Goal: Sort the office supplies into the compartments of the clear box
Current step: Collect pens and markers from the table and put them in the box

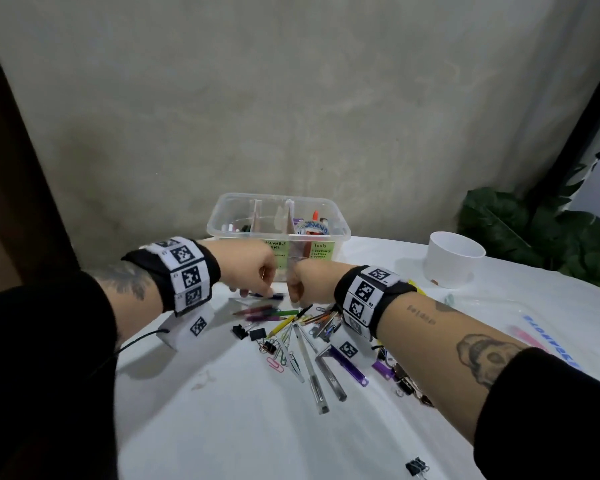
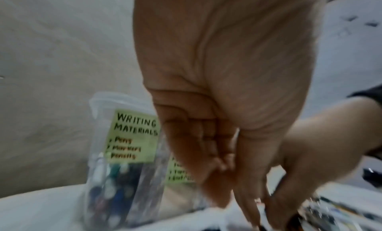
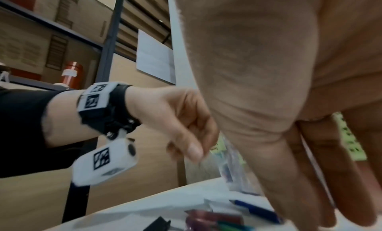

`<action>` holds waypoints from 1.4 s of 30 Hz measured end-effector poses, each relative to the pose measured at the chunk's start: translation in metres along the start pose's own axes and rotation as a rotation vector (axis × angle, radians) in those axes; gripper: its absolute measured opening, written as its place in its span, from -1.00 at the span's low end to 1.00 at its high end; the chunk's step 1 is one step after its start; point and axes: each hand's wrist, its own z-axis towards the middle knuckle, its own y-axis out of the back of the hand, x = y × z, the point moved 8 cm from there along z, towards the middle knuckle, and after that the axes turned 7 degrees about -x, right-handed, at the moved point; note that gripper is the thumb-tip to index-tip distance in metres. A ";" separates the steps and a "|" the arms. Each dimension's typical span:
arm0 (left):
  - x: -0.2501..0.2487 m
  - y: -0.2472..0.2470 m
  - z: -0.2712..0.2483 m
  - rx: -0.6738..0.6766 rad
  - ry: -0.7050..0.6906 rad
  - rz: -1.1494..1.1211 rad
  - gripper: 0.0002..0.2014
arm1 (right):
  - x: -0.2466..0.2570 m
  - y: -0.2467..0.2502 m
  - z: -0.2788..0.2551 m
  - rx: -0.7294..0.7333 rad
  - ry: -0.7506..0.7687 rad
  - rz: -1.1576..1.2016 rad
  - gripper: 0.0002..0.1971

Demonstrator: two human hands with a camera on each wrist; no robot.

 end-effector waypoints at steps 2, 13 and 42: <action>0.006 -0.017 0.001 0.003 0.041 0.178 -0.90 | 0.000 -0.007 -0.002 0.040 -0.011 -0.040 -0.85; 0.010 -0.054 0.009 0.139 0.127 0.334 -0.80 | -0.005 -0.022 -0.010 0.045 -0.017 -0.109 -0.71; 0.008 -0.038 0.008 -0.116 0.141 0.033 -0.89 | -0.005 -0.004 -0.009 -0.058 -0.069 0.231 -0.87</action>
